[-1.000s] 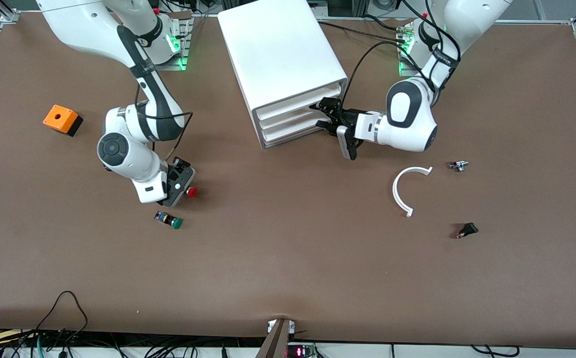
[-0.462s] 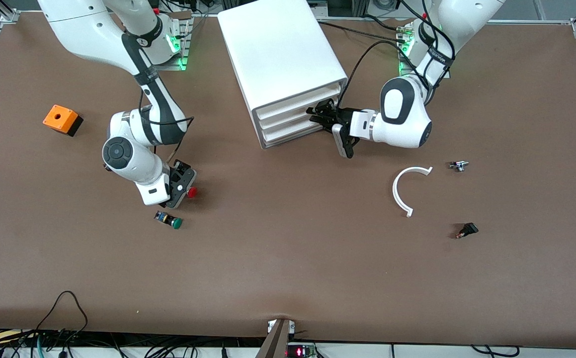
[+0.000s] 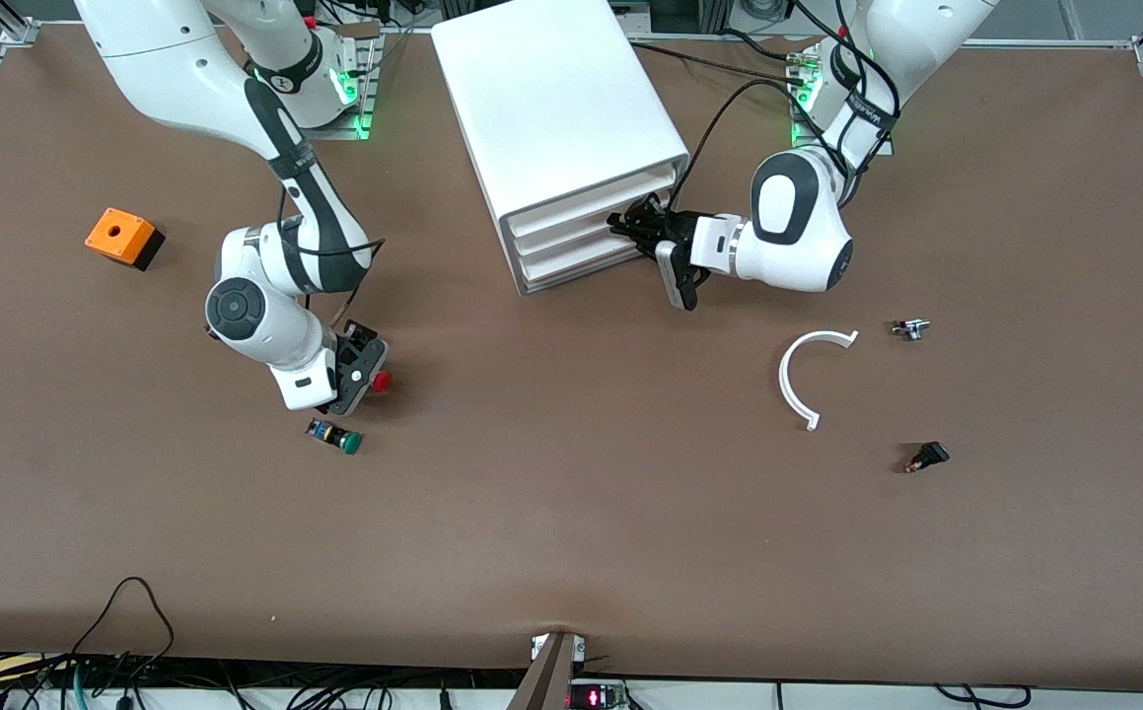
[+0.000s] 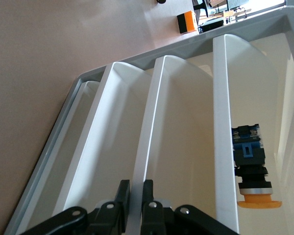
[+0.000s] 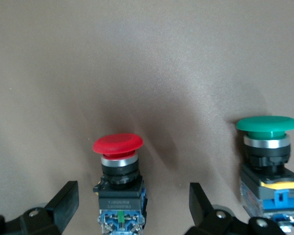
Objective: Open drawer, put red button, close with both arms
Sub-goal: 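Pull the top drawer open with the left gripper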
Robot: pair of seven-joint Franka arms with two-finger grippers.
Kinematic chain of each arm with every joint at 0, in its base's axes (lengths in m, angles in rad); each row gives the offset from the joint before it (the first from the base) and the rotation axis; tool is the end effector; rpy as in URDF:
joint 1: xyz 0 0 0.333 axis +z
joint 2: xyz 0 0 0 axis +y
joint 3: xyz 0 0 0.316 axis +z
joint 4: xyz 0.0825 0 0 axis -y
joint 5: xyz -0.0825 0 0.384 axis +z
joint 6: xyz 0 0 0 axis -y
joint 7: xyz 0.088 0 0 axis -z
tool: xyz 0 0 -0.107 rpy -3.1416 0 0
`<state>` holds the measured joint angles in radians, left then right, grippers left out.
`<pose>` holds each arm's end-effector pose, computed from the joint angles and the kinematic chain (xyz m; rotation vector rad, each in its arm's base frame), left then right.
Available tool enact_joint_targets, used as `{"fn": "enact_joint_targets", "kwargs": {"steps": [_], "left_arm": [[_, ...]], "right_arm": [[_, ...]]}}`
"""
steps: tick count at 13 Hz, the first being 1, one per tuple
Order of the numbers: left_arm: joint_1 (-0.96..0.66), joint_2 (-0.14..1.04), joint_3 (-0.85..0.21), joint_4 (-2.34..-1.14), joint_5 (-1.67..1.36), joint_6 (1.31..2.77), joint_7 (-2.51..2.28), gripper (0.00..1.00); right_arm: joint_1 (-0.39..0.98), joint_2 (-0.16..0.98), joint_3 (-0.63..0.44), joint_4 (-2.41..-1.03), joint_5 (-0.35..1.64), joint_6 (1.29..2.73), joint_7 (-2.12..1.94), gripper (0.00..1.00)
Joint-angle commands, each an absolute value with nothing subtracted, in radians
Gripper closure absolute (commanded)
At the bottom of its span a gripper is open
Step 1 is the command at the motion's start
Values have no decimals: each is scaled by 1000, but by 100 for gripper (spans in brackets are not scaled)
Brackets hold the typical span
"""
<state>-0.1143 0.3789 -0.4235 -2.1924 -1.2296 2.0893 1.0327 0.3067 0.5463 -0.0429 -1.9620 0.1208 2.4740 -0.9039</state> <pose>0.4313 -0.3149 0.2242 1.9348 -0.6274 -0.1917 0.5915 0.1600 0.1898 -2.6463 -1.5816 0.0235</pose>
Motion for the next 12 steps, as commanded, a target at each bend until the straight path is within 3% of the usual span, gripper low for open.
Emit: {"fn": "enact_joint_targets", "kwargs": {"steps": [1, 10, 12], "left_arm": [[-103, 379, -426, -2188, -1244, 2097, 1031, 100], [61, 497, -396, -1978, -1080, 2092, 1028, 100], [74, 523, -394, -1945, -1068, 2092, 1028, 100]], "right_arm": [[304, 545, -43, -1970, 143, 2491, -931, 0], [301, 554, -54, -1971, 143, 2491, -939, 2], [301, 554, -54, -1971, 143, 2491, -940, 7]]}}
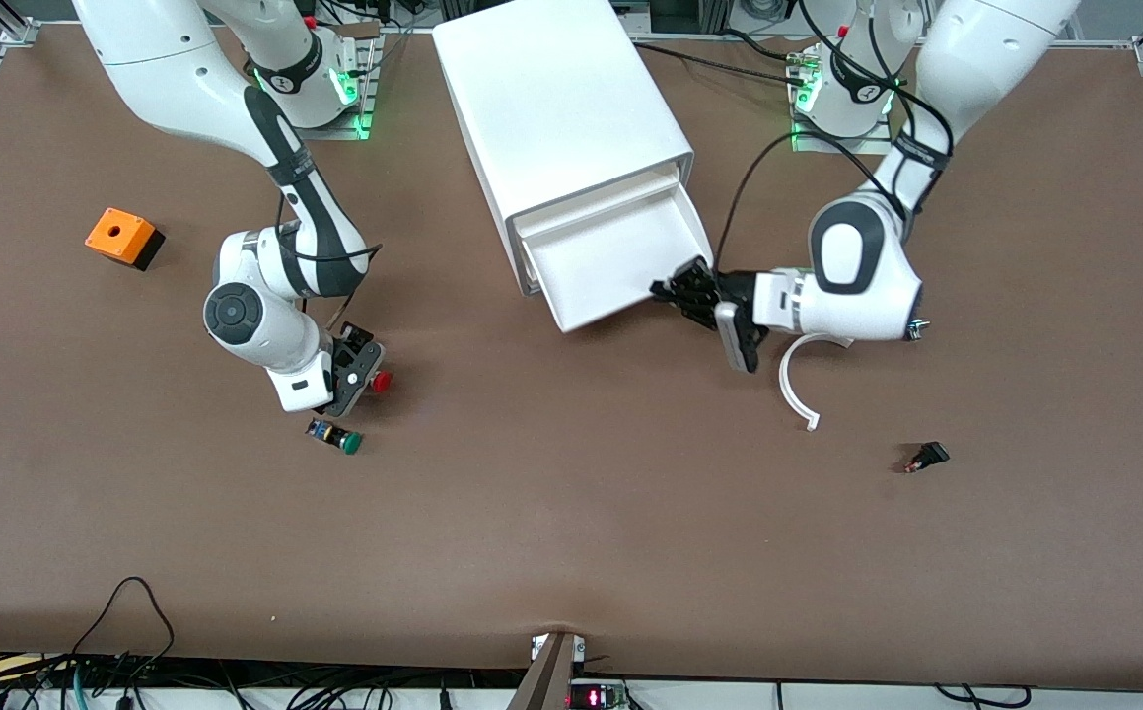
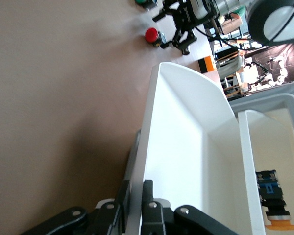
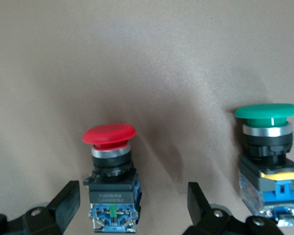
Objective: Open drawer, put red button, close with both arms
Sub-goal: 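Pull the top drawer open with the left gripper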
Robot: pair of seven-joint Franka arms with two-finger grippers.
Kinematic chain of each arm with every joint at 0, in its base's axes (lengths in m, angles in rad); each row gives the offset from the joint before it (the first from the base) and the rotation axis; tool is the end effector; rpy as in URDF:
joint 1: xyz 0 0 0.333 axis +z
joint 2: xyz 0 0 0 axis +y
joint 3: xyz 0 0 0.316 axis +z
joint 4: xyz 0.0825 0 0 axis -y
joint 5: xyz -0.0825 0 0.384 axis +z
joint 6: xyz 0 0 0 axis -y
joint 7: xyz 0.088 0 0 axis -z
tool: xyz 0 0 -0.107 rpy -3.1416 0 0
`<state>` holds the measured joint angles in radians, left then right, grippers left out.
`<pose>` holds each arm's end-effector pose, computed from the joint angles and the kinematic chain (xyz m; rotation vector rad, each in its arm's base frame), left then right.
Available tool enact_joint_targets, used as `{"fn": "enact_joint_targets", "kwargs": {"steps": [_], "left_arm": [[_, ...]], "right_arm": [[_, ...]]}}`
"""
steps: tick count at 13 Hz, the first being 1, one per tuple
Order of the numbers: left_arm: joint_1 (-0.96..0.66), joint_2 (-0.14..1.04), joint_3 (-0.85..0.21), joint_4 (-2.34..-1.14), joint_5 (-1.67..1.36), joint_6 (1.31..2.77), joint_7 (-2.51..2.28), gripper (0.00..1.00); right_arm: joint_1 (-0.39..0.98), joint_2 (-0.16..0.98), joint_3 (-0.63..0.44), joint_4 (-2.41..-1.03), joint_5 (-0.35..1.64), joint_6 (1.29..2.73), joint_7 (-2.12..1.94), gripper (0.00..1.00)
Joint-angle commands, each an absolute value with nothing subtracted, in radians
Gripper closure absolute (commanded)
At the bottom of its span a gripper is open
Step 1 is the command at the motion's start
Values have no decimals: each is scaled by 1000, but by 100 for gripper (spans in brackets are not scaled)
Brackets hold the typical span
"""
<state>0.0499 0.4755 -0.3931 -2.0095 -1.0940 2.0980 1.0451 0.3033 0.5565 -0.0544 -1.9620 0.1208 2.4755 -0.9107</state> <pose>0.5383 -0.2326 0.2335 2.0012 -0.6019 0.0049 0.5925 0.1510 0.1838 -2.6549 -1.5746 0.0380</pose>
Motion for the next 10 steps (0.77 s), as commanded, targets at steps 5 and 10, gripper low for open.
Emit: {"fn": "enact_joint_targets", "kwargs": {"steps": [5, 10], "left_arm": [[89, 512, -393, -1936, -1066, 2088, 1028, 0], [101, 497, -393, -1775, -793, 1917, 757, 0]], "right_arm": [[302, 552, -54, -1968, 140, 2490, -969, 46], [302, 542, -54, -1964, 141, 2484, -980, 67]]}}
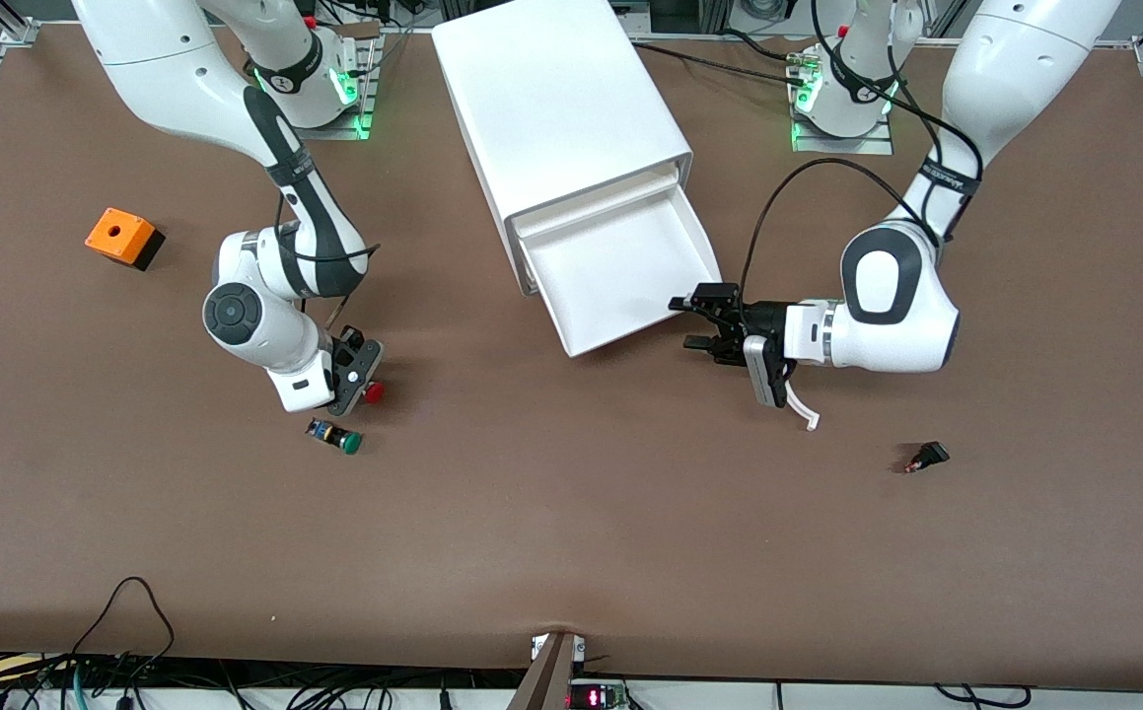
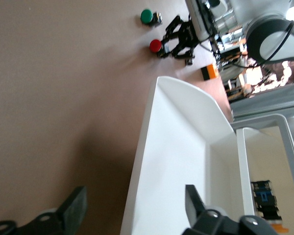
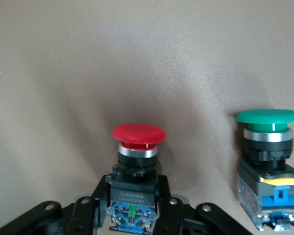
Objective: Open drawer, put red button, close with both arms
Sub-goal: 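Release the drawer and retract the left gripper while the right gripper grasps the red button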
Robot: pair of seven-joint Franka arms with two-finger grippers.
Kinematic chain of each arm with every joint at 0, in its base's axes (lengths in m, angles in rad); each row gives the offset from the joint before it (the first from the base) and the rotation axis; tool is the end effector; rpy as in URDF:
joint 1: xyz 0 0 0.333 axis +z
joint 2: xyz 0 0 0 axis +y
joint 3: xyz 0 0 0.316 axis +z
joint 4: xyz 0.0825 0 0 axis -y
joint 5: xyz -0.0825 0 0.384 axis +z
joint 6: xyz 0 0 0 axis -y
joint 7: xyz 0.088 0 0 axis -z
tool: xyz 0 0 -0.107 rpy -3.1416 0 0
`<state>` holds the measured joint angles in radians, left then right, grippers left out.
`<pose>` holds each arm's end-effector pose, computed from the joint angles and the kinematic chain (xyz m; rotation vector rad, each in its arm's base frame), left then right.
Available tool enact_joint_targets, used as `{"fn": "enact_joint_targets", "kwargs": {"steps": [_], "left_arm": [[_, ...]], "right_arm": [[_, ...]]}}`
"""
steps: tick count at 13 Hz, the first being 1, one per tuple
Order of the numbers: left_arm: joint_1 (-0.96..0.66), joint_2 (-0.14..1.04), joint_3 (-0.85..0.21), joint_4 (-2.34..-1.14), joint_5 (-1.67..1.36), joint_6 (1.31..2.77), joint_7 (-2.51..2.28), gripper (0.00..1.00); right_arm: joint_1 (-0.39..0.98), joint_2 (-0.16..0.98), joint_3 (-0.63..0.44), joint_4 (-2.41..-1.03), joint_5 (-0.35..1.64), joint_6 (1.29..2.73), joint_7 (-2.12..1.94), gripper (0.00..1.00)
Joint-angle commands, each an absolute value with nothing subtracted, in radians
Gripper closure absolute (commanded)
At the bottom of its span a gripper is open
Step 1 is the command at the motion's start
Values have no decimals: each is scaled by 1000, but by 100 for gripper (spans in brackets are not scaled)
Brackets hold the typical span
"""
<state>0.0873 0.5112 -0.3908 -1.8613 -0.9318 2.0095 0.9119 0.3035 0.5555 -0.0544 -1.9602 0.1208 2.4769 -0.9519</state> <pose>0.5813 -0.2167 0.2656 2.0367 -0.6460 -0.0397 0.5934 0.1513 0.1852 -2.6224 -1.6298 0.0301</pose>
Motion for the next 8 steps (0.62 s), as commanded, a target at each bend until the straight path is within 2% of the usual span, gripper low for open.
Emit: {"fn": "enact_joint_targets", "kwargs": {"steps": [1, 5, 8], "left_arm": [[101, 497, -393, -1710, -681, 1843, 639, 0], [92, 497, -399, -1502, -323, 1568, 337, 0], [87, 497, -408, -1466, -10, 1486, 279, 0]], "right_arm": [[302, 540, -54, -1960, 140, 2482, -980, 67], [302, 506, -61, -1950, 140, 2480, -977, 71], [302, 457, -61, -1947, 143, 2479, -969, 75]]}}
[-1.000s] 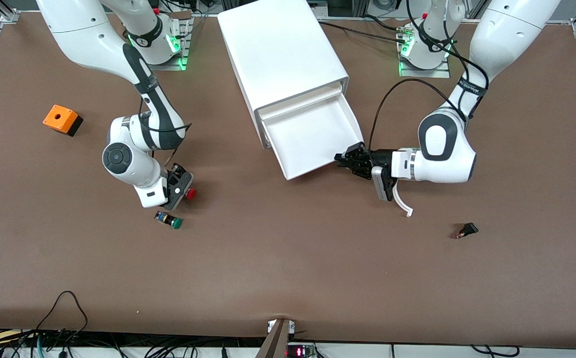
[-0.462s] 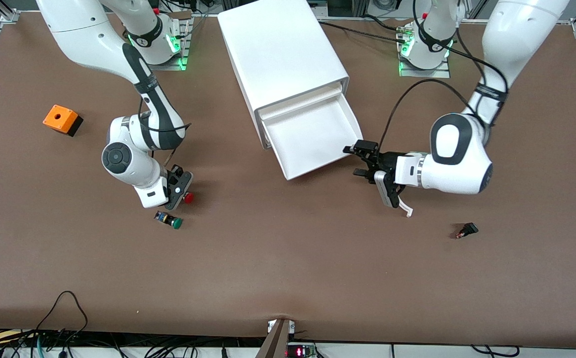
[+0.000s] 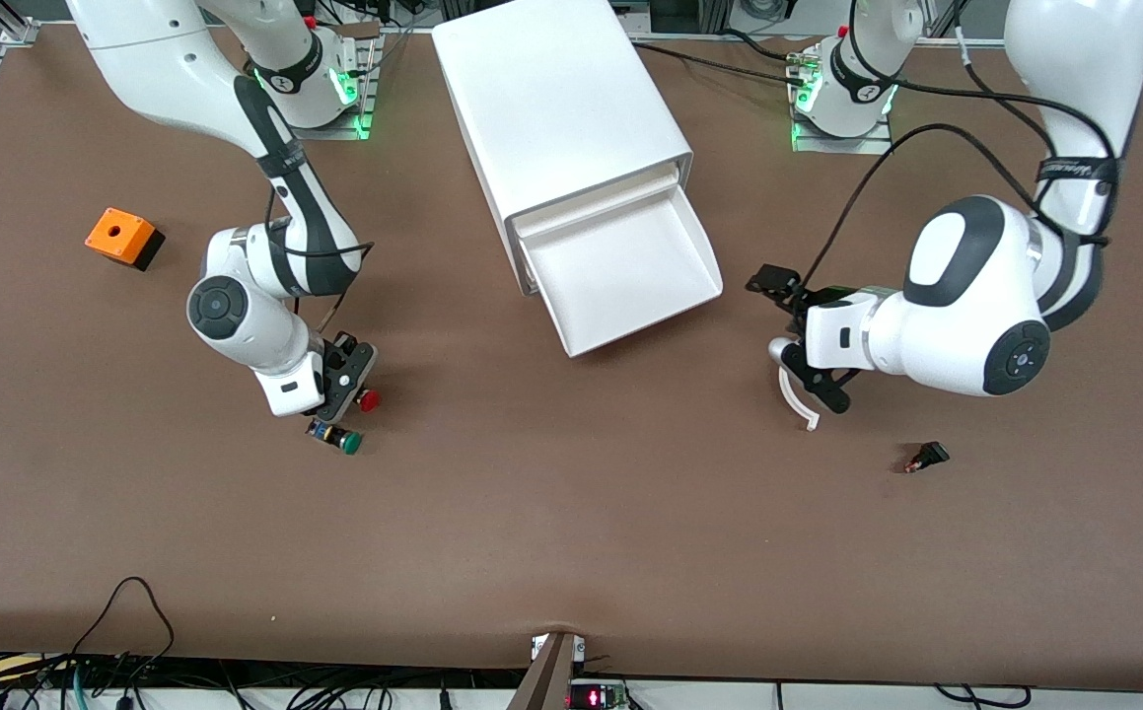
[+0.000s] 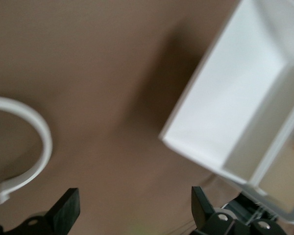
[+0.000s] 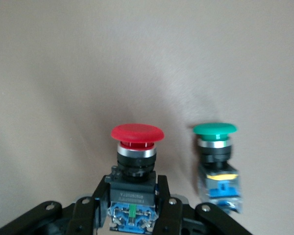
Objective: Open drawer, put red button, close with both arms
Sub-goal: 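Release the drawer and retract the left gripper while the right gripper grasps the red button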
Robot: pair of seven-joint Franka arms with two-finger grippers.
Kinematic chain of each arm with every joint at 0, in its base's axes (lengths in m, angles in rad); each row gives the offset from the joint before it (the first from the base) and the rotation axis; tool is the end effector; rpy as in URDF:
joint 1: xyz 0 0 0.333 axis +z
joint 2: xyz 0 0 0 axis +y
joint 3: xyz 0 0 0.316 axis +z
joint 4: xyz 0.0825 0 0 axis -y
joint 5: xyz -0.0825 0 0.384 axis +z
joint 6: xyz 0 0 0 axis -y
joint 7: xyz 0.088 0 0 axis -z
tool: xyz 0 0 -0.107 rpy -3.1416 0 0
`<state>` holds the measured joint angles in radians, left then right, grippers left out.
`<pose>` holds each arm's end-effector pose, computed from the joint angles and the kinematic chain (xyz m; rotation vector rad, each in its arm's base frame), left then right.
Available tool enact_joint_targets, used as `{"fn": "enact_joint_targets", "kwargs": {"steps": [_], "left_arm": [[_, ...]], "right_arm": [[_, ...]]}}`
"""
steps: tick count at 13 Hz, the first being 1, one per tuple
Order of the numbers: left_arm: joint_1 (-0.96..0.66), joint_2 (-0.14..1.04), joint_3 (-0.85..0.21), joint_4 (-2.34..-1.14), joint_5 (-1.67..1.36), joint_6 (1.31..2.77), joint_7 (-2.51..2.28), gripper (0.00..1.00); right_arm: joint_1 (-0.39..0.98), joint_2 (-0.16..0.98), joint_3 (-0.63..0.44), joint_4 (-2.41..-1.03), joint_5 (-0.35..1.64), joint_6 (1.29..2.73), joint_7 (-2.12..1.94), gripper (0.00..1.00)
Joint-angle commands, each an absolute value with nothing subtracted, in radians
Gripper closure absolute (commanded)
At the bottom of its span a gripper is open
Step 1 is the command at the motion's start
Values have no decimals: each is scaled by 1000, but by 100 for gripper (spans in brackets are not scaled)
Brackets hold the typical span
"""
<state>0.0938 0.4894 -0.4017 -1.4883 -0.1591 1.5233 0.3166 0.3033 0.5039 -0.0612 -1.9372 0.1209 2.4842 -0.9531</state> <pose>0.6137 -0.1745 0.3872 2.6125 -0.8006 -0.5788 0.6094 0.1516 0.2269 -2.6456 -1.6391 -0.0910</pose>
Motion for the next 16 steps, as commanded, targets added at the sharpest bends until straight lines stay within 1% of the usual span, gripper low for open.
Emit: {"fn": "enact_joint_targets", "kwargs": {"steps": [1, 4, 6, 8, 10, 11, 13, 14, 16], "left_arm": [[86, 500, -405, -1473, 64, 1488, 279, 0], [103, 497, -397, -1468, 195, 1488, 229, 0], [161, 459, -399, -1454, 183, 1511, 175, 0], [192, 454, -400, -1347, 196, 1505, 190, 0], [204, 453, -396, -1289, 195, 1493, 184, 0], [219, 453, -394, -1237, 193, 1494, 176, 0], [216, 463, -393, -1133, 193, 1500, 183, 0], [215, 465, -393, -1114, 198, 1505, 180, 0], [206, 460, -397, -1115, 260, 1502, 173, 0]], "right_arm": [[302, 443, -61, -1939, 143, 2476, -968, 75], [302, 425, -61, -1872, 143, 2415, -948, 75], [305, 417, -61, -1794, 143, 2320, -873, 75], [311, 408, -58, -1726, 143, 2243, -824, 75], [311, 397, -51, -1654, 141, 2153, -758, 76], [311, 397, -51, -1617, 143, 2108, -730, 76], [313, 397, -46, -1576, 143, 2074, -668, 76], [321, 397, -40, -1572, 143, 2074, -628, 76], [350, 399, -26, -1566, 141, 2075, -559, 76]]}}
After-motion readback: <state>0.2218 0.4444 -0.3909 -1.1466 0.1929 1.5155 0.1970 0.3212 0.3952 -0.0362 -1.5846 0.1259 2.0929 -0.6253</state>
